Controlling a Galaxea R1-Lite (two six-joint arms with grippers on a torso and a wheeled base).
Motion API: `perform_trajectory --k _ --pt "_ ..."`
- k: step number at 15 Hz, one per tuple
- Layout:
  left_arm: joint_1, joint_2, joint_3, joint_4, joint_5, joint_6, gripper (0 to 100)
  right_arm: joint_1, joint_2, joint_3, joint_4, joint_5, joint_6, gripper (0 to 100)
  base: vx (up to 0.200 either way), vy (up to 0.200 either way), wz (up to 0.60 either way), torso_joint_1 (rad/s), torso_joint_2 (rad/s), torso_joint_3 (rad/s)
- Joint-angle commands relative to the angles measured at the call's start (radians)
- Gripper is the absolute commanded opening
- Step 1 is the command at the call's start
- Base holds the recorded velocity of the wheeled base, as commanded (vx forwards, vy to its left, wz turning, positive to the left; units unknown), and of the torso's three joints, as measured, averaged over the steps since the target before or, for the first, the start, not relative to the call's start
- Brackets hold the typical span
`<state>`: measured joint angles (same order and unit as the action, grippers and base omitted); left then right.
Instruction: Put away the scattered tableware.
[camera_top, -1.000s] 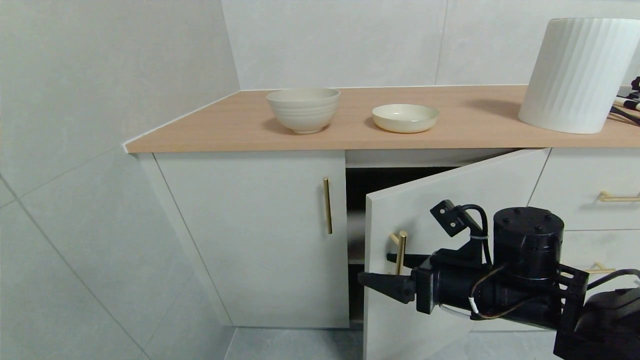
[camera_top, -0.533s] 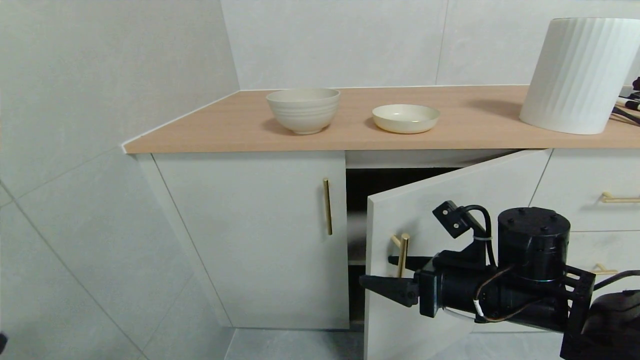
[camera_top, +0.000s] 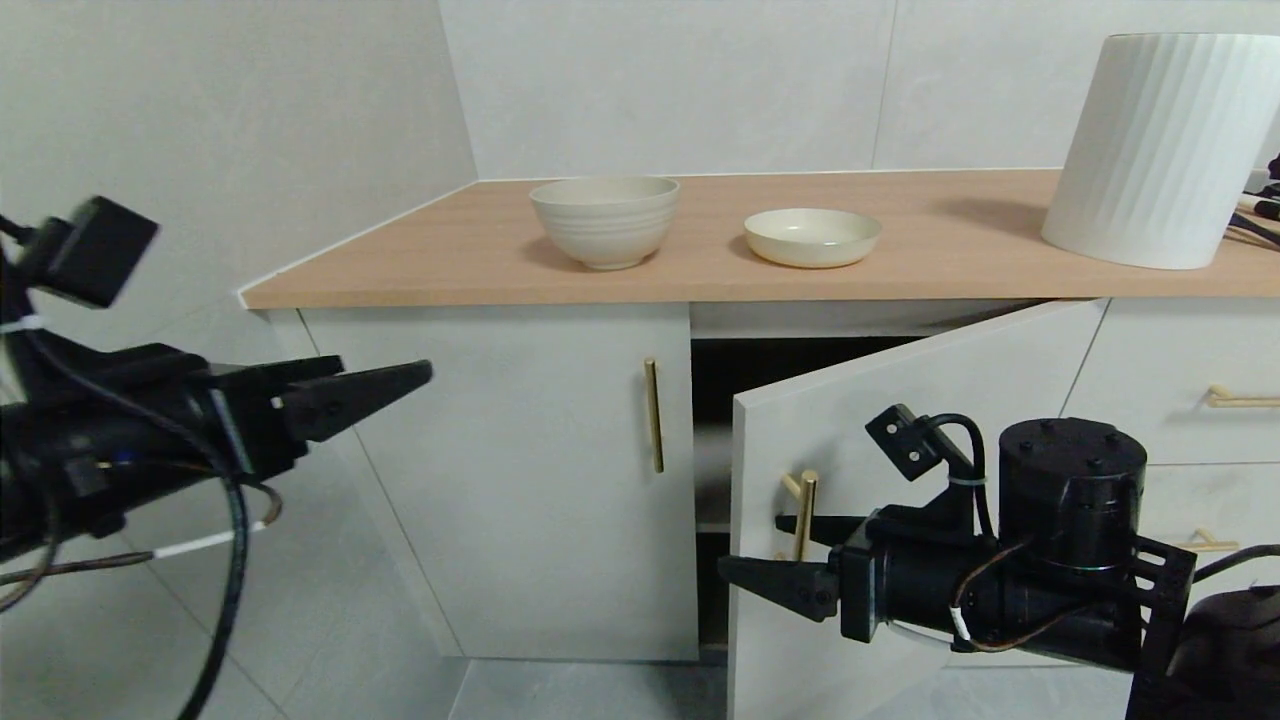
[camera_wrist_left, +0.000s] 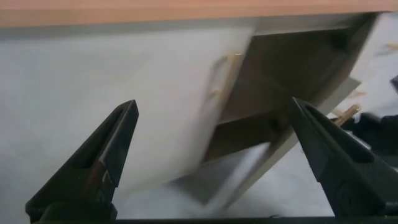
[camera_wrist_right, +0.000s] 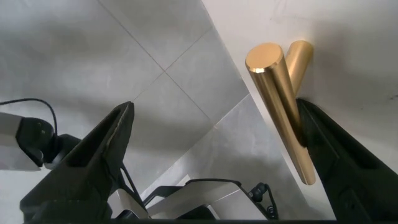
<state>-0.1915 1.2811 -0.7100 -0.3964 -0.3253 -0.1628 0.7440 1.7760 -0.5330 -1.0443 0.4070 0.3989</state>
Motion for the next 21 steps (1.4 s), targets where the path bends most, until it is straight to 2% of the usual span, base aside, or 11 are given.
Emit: perform_trajectory --k 1,5,6,8,9,13,14,17,21 --pt "-0.098 0.187 0.081 -0.110 0.000 -0.015 100 0.021 -0.004 0.001 0.000 -0.001 0.000 100 0.000 0.000 0.00 0.000 0.00 0.000" --pt "-0.221 0.331 0.152 -0.254 0.000 -0.032 100 0.026 -0.003 0.008 0.000 0.003 0.000 100 0.000 0.000 0.00 0.000 0.00 0.000" --pt "-0.236 0.356 0.159 -0.280 0.000 -0.040 100 0.031 -0.003 0.010 0.000 0.003 0.000 100 0.000 0.000 0.00 0.000 0.00 0.000" --pt "-0.309 0.442 0.184 -0.395 0.002 -0.095 100 0.032 -0.001 0.013 0.000 0.001 0.000 100 0.000 0.000 0.00 0.000 0.00 0.000" --pt "-0.330 0.481 0.185 -0.441 0.003 -0.107 100 0.032 0.000 0.013 0.000 0.001 0.000 100 0.000 0.000 0.00 0.000 0.00 0.000" --pt "-0.352 0.633 0.156 -0.598 0.028 -0.110 100 0.034 0.002 0.016 0.000 0.001 0.000 100 0.000 0.000 0.00 0.000 0.00 0.000" --pt "-0.352 0.655 0.152 -0.634 0.051 -0.112 0 0.032 0.003 0.016 0.000 0.003 -0.002 100 0.000 0.000 0.00 0.000 0.00 0.000" --pt "-0.352 0.696 0.087 -0.684 0.065 -0.112 0 0.037 0.007 0.016 0.000 0.003 -0.002 100 0.000 0.000 0.00 0.000 0.00 0.000" --pt "-0.356 0.702 0.043 -0.690 0.051 -0.107 0 0.037 0.003 0.016 0.000 0.001 -0.002 100 0.000 0.000 0.00 0.000 0.00 0.000"
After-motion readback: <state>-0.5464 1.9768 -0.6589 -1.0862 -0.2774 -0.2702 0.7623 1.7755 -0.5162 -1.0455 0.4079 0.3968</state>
